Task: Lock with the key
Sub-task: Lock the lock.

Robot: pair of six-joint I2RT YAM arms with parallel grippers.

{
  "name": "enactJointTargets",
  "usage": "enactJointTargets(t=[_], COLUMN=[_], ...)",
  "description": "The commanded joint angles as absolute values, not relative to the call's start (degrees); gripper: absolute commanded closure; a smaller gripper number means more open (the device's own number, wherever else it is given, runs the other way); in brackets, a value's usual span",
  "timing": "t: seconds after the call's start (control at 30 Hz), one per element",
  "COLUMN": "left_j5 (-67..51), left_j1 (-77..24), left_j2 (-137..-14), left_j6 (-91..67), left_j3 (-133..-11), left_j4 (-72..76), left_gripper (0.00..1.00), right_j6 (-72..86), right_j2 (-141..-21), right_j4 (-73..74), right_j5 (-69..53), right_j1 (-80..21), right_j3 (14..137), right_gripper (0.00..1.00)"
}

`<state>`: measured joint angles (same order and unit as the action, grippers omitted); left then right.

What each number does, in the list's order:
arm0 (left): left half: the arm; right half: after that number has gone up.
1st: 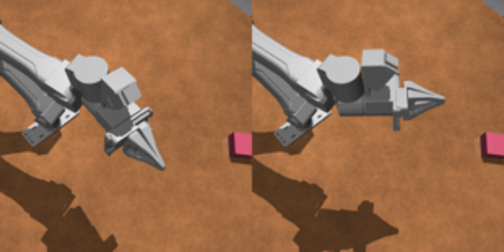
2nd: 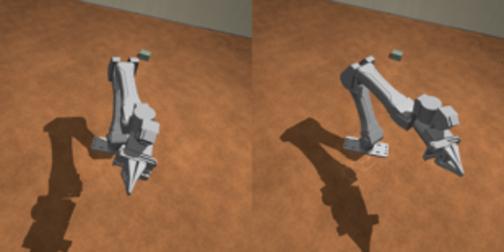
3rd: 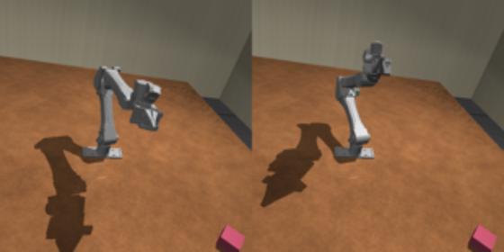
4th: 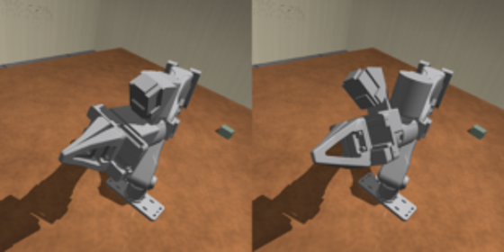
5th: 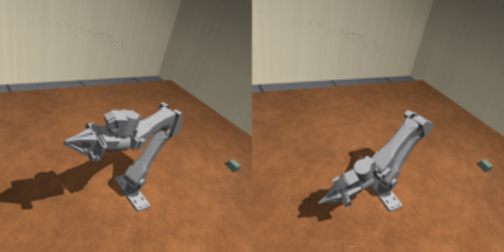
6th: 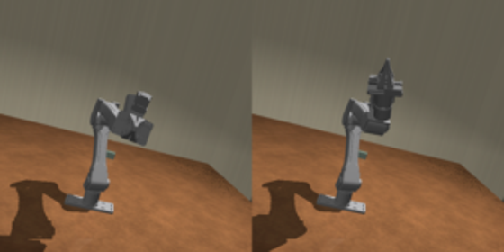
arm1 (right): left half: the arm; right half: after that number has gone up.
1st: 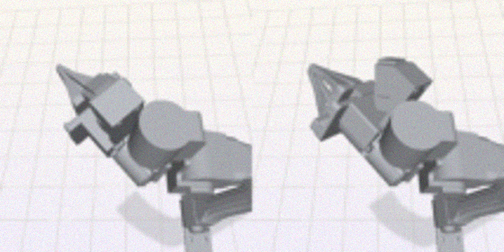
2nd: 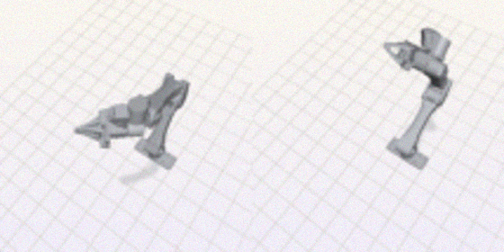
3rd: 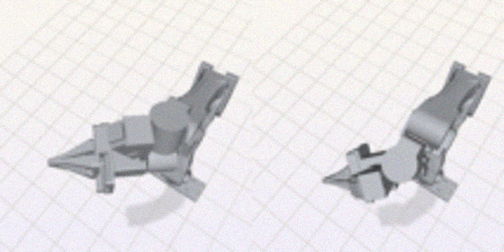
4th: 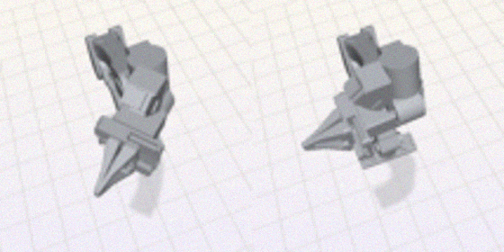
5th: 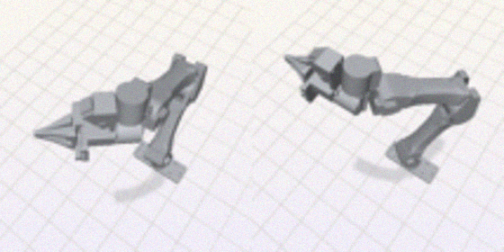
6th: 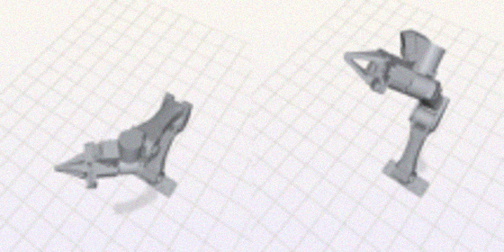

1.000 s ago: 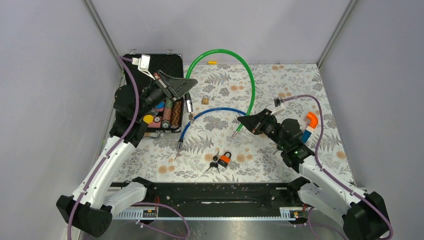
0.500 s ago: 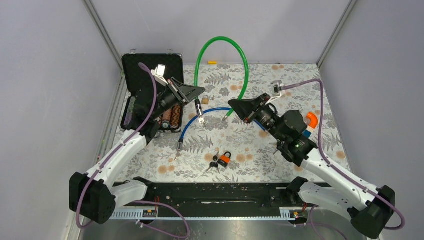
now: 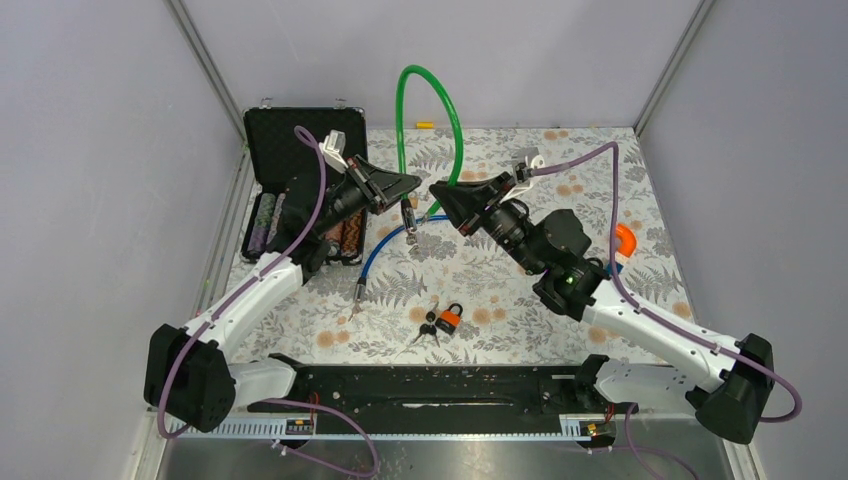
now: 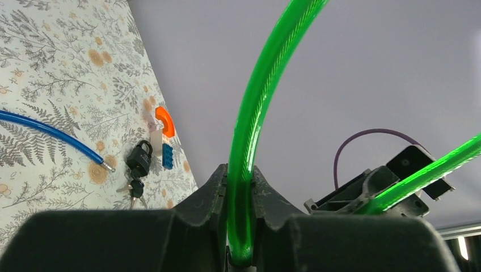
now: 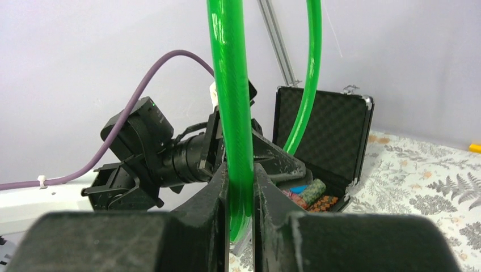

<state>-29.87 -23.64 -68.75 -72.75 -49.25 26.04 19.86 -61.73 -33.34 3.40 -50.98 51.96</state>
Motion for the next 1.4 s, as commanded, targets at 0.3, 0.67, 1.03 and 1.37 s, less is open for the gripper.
enactJointTargets(t=[0.3, 0.67, 1.03, 1.37], left_j5=[-32.1, -31.7, -31.2, -27.6], left_j1=[-26.5, -26.5, -26.5, -26.5], left_j2=[-67.9, -67.7, -67.5, -68.5], left_j6=[-66.5, -66.5, -64.6, -57.1], left_j3=[-54.4, -55.6, -58.0, -65.6], left_j4=[16.5, 14.6, 10.5, -6.9], left_gripper=[1.00, 1.00, 1.00, 1.00], right_j6=[11.6, 6.6, 4.4, -12.5], right_j2=[-66.7, -68.3, -71.0, -74.1], right_j4=[-35.5, -32.0, -28.5, -19.3], right_j5=[6.3, 7.9, 8.0, 9.8], right_j1=[-54.8, -57.0, -58.0, -60.6], right_j3=[59.6, 60.2, 61.3, 63.2], right_gripper=[1.00, 1.00, 1.00, 1.00])
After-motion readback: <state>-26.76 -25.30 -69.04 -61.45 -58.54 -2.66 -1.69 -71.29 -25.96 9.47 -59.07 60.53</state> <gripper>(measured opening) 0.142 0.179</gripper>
